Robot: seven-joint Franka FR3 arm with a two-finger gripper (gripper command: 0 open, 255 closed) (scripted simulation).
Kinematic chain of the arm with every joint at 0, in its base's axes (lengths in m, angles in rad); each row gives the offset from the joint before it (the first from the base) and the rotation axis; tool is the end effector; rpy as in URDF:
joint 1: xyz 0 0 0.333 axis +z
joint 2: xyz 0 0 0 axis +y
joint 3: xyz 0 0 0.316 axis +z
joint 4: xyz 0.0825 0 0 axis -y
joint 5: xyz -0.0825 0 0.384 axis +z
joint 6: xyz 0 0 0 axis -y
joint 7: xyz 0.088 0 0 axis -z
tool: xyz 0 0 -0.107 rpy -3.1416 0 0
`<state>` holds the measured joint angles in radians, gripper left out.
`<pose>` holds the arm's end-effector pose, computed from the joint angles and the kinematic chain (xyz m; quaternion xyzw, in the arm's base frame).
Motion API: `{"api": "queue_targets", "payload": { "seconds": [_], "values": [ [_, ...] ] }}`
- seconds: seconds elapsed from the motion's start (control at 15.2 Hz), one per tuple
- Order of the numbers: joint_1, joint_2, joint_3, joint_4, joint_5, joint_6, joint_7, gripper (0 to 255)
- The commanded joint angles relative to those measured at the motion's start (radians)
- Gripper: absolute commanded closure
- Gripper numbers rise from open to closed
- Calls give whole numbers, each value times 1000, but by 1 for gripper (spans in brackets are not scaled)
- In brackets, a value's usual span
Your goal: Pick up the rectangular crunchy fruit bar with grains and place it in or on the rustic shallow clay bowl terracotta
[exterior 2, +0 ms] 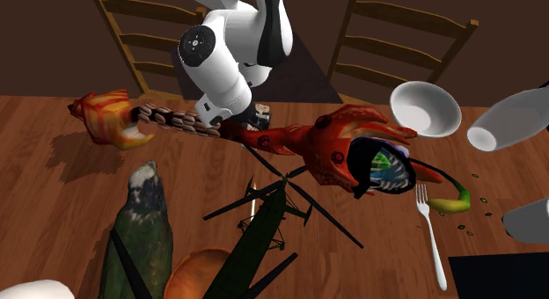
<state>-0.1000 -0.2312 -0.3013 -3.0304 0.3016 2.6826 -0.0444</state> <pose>0.2647 -0.1107 0.2053 -0.9454 0.3054 0.0458 0.1039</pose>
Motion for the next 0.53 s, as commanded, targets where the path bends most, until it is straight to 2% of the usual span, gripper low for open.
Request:
{"api": "queue_targets", "payload": {
  "seconds": [0.0,0.46],
  "values": [
    [-16,-4,8,-8,-37,-48,7,255],
    [-97,-176,53,-8,-150,-212,102,255]
  ]
}}
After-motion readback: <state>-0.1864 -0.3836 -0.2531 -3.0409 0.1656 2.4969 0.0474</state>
